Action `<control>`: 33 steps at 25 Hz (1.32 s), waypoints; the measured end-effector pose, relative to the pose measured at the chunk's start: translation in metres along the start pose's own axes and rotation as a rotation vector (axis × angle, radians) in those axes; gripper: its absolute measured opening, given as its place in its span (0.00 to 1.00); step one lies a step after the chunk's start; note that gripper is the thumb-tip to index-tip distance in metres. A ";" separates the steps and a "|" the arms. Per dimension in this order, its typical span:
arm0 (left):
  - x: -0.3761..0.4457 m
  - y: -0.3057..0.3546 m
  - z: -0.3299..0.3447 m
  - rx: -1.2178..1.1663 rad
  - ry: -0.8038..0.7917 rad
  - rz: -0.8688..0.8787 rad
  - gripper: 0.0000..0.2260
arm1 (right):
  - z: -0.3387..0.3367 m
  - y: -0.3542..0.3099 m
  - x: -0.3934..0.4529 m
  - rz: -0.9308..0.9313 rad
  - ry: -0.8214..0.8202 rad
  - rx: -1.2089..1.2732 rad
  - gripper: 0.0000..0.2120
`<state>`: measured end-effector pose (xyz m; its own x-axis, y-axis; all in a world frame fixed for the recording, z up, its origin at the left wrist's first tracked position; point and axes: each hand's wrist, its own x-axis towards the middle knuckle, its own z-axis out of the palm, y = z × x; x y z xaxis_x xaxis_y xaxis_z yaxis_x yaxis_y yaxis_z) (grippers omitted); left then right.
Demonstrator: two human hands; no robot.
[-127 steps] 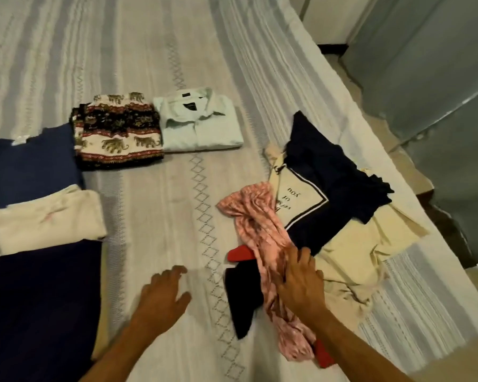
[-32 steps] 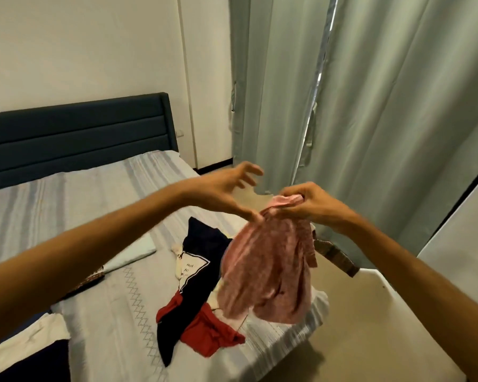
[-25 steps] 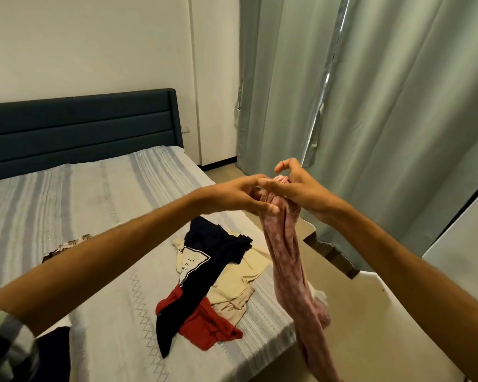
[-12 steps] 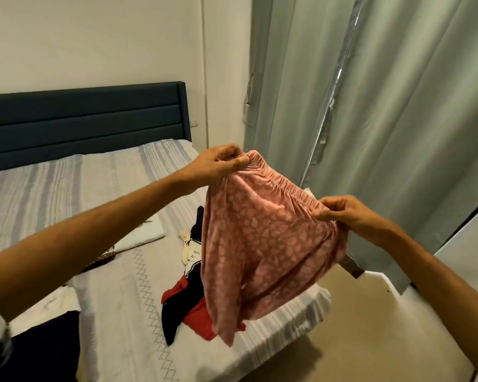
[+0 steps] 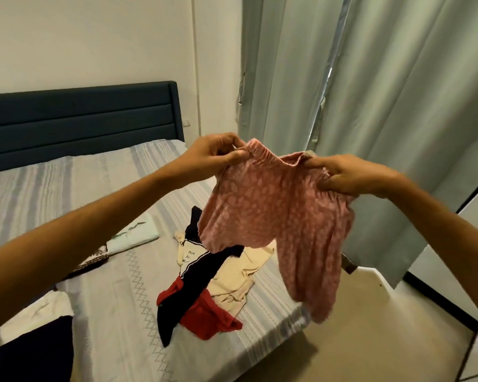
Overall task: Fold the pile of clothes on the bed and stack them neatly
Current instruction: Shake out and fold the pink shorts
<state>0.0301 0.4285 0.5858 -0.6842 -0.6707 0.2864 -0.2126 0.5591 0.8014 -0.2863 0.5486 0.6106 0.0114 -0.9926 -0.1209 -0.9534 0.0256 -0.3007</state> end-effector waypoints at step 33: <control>-0.078 -0.019 0.140 0.393 -0.202 0.485 0.10 | 0.099 -0.021 -0.005 -0.046 -0.072 0.513 0.35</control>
<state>-0.0107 0.5383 0.4745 -0.8758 -0.2143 0.4324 -0.0598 0.9373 0.3435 -0.2368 0.5647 0.5237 0.0881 -0.9838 -0.1563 -0.6809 0.0551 -0.7303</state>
